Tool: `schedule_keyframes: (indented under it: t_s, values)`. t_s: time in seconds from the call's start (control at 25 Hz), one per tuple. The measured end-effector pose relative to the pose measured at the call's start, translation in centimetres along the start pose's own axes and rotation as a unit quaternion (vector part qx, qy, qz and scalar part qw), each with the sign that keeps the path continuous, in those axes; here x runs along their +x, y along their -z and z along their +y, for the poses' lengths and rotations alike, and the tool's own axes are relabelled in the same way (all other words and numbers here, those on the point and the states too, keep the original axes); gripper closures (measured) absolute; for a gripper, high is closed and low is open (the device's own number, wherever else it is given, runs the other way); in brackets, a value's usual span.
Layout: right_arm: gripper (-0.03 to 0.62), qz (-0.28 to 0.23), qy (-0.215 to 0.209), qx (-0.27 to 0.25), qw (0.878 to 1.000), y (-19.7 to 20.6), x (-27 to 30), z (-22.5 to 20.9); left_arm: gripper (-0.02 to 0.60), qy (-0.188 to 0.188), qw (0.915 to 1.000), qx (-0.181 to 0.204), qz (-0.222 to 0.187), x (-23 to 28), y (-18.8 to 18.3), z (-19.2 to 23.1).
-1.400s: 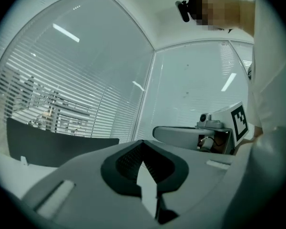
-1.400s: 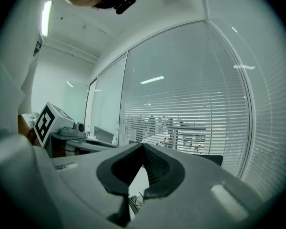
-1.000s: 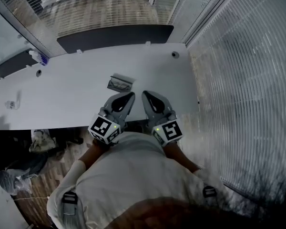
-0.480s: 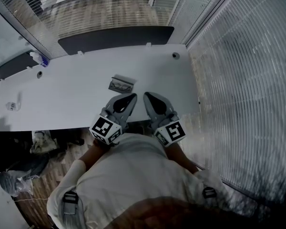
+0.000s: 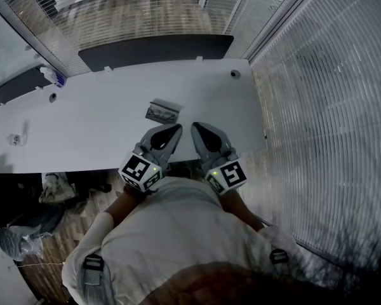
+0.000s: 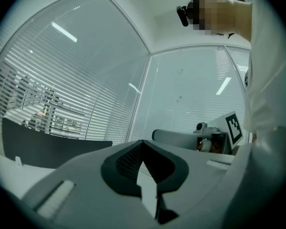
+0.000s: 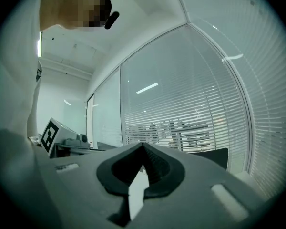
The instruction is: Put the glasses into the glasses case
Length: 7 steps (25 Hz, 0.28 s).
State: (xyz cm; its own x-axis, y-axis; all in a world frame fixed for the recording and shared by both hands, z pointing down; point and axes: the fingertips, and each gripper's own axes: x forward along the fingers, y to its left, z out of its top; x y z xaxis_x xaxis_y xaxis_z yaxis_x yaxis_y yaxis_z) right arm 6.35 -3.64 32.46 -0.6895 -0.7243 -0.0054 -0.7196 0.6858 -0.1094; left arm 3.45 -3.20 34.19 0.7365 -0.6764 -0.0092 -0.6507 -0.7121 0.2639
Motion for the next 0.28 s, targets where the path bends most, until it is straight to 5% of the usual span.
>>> schedule_keyframes:
  t_s: [0.28]
  values:
    - [0.592, 0.000, -0.001, -0.001, 1.000, -0.12, 0.08, 0.12, 0.581, 0.001, 1.0000, -0.006, -0.003, -0.24, 0.04, -0.05]
